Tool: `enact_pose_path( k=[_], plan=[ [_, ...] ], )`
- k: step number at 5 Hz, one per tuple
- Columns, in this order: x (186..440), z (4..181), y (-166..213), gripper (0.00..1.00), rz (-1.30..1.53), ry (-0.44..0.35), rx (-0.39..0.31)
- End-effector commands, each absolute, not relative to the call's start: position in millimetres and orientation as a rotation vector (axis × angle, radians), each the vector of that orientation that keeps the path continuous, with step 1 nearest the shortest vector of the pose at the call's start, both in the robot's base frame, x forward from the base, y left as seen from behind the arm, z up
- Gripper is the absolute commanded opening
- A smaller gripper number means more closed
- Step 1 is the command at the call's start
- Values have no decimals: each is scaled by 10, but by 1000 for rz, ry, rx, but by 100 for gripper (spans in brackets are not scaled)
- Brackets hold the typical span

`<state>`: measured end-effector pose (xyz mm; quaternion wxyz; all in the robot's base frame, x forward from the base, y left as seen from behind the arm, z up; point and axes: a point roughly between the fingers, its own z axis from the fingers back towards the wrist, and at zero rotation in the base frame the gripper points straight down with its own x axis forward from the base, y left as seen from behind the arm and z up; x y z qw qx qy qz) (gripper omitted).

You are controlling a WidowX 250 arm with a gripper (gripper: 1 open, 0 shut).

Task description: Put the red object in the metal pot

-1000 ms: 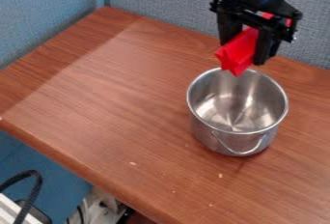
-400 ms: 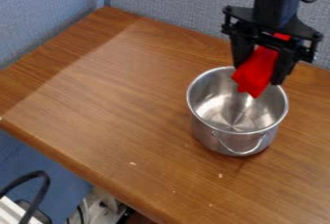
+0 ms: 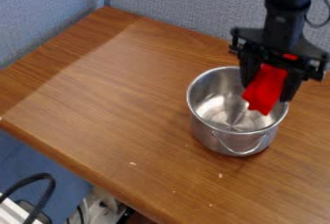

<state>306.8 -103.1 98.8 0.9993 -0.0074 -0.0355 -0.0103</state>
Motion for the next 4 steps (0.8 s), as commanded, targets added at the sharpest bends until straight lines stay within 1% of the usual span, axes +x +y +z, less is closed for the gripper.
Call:
enact_pose_path(
  k=[1,2,3,4],
  plan=[
    [3061,1059,-920,0,-9,-99,-16],
    [3035,1080,-753,0,21,-90,-16],
    [3047,1129,-668,100,11,-77,-27],
    [3028,1041,-621,100,27,-78,-24]
  ],
)
